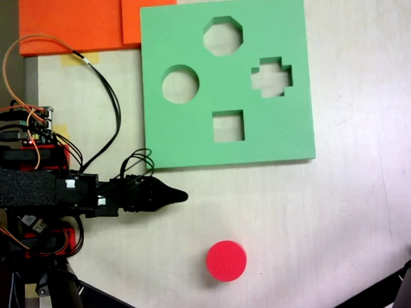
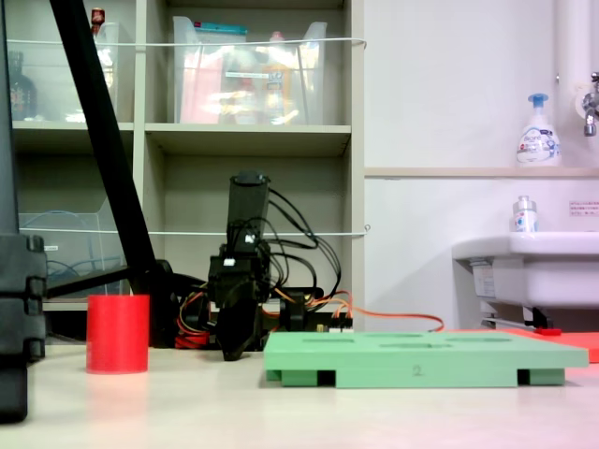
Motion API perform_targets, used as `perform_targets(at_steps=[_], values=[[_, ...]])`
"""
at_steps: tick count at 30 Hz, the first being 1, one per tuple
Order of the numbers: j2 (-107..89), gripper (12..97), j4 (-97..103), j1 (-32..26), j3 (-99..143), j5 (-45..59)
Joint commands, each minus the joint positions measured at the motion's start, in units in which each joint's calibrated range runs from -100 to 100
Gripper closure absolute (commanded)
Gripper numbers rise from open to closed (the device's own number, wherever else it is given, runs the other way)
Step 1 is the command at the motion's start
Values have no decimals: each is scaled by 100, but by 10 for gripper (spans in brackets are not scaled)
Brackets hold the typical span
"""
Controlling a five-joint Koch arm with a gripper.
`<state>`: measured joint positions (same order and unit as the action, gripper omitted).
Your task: Put the cylinder block into the corresponding hole
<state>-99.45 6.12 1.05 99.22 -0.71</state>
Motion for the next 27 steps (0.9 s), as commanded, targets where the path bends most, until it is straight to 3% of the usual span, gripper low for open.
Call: perform_targets(at_steps=[1,18,21,27], values=[[-55,596,-405,-15,78,15],[-55,571,-405,0,78,-337],[-55,552,269,29,78,-1245],[-55,563,3717,20,78,-3419]])
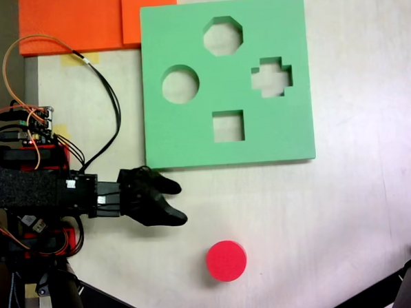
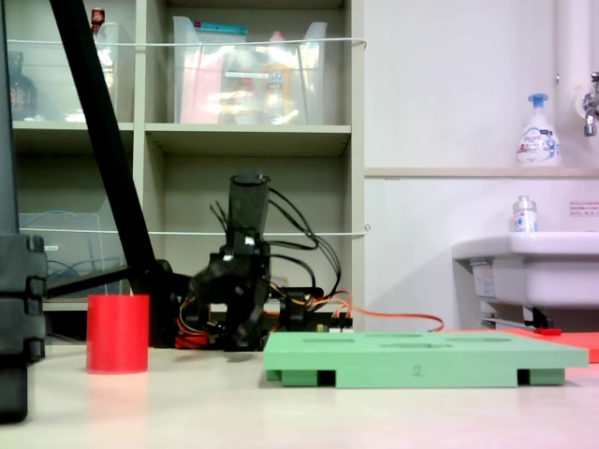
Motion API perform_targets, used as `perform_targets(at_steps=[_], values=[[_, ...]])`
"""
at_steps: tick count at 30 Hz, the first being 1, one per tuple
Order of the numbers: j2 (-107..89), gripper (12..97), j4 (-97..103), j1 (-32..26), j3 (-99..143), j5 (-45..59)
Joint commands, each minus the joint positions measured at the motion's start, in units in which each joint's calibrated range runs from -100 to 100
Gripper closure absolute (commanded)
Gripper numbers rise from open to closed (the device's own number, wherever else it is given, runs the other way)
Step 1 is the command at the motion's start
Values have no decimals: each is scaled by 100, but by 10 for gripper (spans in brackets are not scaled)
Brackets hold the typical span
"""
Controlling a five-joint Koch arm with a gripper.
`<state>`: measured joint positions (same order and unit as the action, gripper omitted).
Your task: Put the cylinder block into the corresponding hole
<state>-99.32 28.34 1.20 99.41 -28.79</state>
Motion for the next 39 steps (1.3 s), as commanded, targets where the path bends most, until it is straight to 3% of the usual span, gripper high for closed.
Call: perform_targets(at_steps=[1,8,16,19,28,32,34,39], values=[[-68,574,1937,-10,59,-889],[-68,572,3073,-15,59,-1792],[-68,200,3208,-156,59,-1856],[-68,146,3208,-200,59,-1851],[-68,136,3699,-298,59,-1934],[4233,136,7031,-361,59,-1934],[6300,136,7166,-361,59,-1929],[6929,136,7166,-269,59,-1910]])
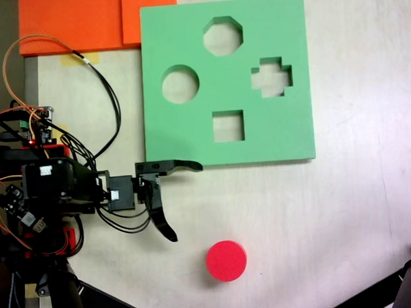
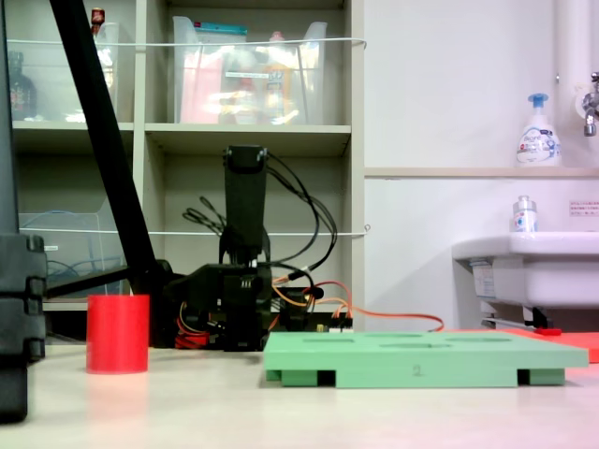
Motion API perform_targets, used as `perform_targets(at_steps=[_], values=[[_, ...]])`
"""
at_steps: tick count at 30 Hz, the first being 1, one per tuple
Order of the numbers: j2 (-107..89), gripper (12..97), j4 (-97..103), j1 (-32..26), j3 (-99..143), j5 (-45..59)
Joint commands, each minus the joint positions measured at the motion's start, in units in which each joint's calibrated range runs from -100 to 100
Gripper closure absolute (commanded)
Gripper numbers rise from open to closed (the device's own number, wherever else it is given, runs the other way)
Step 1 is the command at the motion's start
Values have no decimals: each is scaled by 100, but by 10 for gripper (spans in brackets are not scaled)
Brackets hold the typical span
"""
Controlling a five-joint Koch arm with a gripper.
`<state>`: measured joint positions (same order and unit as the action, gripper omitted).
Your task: Put the cylinder block into the corresponding hole
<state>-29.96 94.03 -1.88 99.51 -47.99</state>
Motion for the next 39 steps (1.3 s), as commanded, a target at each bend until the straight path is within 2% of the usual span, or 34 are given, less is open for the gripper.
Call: perform_targets(at_steps=[1,20,39], values=[[21,136,597,63,49,15],[663,138,597,703,49,-39],[2228,179,597,1167,-1865,-93]])
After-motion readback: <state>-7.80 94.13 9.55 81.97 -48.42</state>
